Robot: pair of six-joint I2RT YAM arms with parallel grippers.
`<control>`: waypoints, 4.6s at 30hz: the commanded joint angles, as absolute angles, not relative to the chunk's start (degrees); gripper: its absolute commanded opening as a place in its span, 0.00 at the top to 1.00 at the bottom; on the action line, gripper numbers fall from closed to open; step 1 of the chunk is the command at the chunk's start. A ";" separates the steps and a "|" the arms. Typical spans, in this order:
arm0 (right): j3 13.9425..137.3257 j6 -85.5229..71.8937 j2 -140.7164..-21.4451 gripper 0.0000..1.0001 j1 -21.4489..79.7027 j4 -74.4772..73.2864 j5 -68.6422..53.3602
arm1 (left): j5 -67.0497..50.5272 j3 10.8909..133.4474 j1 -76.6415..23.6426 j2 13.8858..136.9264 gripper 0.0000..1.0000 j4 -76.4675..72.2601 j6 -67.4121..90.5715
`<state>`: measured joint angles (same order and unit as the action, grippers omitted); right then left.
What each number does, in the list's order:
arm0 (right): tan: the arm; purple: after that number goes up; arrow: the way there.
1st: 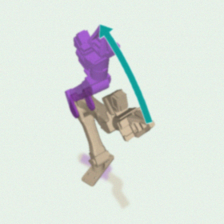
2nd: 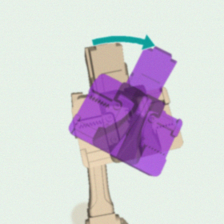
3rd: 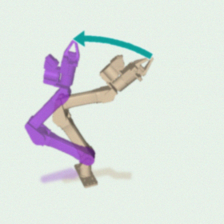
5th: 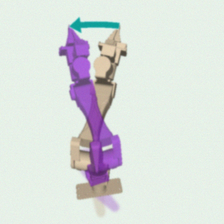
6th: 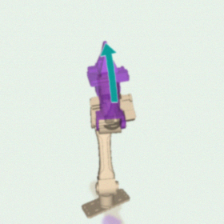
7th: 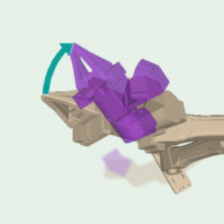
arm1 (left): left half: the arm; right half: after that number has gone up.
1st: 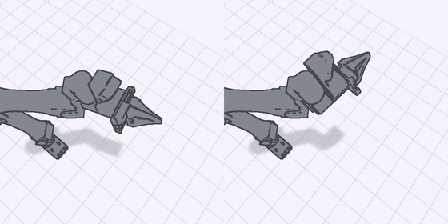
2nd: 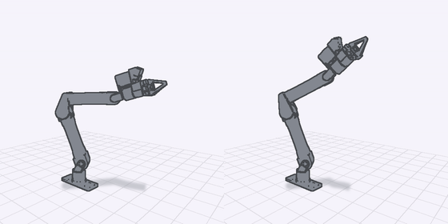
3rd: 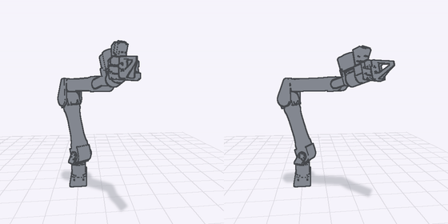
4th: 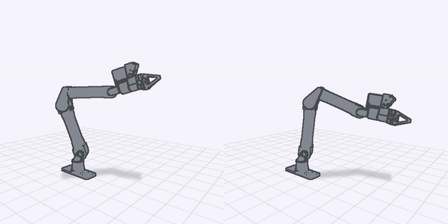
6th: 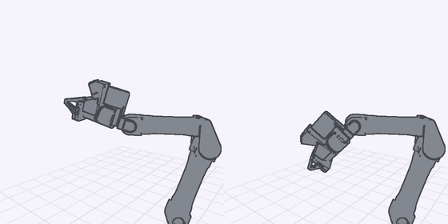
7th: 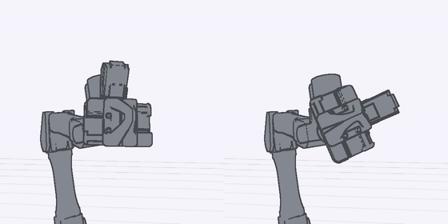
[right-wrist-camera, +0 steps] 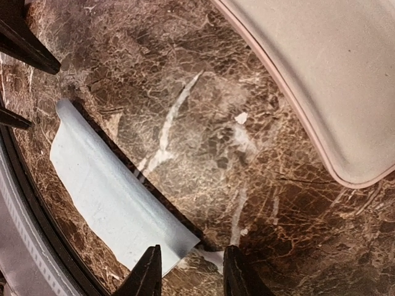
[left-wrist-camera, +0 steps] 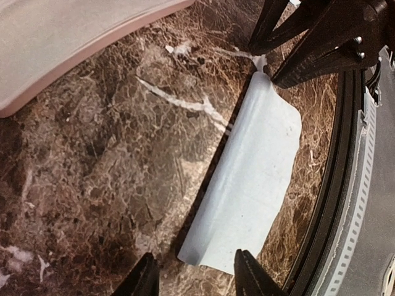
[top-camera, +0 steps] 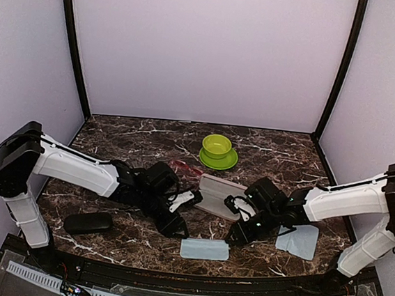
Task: Organize the sunglasses
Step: Pick up the folded cleaning cloth from the corner of the board, then place the folded cleaning cloth in the sunglasses case.
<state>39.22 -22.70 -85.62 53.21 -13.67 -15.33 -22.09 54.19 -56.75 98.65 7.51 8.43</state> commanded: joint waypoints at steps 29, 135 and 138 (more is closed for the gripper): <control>39.86 -20.91 -89.64 0.79 51.72 -9.73 -19.95 | -26.89 55.89 -55.13 104.40 0.68 5.77 8.82; 52.83 -13.94 -94.37 1.00 41.05 -13.89 -6.42 | -21.04 86.15 -45.26 120.48 1.00 15.16 -2.73; 53.00 -13.82 -94.30 1.00 40.96 -14.01 -6.22 | -21.44 85.96 -45.26 120.50 1.00 15.15 -2.59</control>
